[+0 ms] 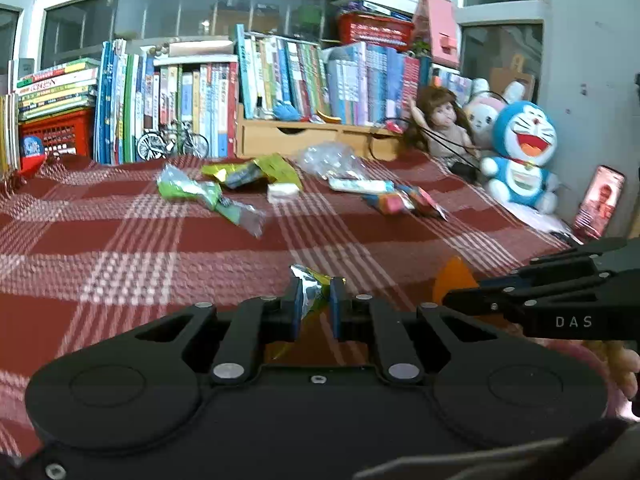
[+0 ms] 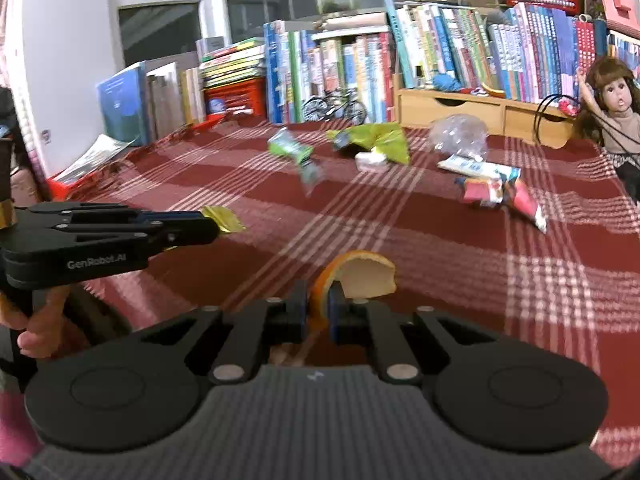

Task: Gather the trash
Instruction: 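Grasp the small foil wrapper with the left tool while the right tool grasps an orange peel, then lower both held items into the black trash bag and open both tools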

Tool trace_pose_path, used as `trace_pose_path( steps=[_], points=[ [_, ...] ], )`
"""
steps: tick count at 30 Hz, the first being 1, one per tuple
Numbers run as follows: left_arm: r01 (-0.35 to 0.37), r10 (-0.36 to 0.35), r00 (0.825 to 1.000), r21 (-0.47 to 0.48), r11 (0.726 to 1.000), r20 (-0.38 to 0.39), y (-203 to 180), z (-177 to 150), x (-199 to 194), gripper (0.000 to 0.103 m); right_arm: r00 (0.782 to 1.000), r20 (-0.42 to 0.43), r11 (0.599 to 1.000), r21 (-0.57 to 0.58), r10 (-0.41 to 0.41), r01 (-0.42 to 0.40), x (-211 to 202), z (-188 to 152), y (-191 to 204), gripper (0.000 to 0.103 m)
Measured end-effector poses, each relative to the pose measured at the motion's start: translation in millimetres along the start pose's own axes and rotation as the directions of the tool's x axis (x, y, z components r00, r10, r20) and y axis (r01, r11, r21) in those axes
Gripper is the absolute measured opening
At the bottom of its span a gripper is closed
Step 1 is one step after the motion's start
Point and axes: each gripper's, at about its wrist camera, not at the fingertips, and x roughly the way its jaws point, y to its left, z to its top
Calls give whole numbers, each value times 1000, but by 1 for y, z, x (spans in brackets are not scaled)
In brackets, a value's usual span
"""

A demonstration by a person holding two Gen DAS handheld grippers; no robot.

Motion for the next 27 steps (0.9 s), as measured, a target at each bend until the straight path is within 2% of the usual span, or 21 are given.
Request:
trace_pose_path(
  steps=[5,11,15,19,23,25,27],
  points=[
    [2,-2,1000,-5,1000,-30,-9,-21,-25,13,999,-42,999,-7,34,-34,-15,-22,16,14],
    [-20,14,996,-66,998,-90,-14,-51,-49,13,990,-122,997,22,75,-73,-17,-51,31,14],
    [-30,11,986,-108,994,-168,-17,-79,-52,13,976,-196,995,44,96,-89,-11,-75,38,14],
    [-66,22,958,-147,987,-286,-16,-100,-38,13,963,-252,995,51,96,-86,-1,-94,41,14],
    [-106,22,909,-180,978,-416,-14,-121,-19,13,942,-320,995,60,96,-81,14,-113,41,14],
    [-121,24,891,-186,975,-454,-15,-131,-12,13,931,-352,994,67,101,-82,20,-123,41,14],
    [-128,31,881,-176,976,-471,-16,-136,-8,13,923,-371,994,70,105,-85,23,-129,42,14]
  ],
)
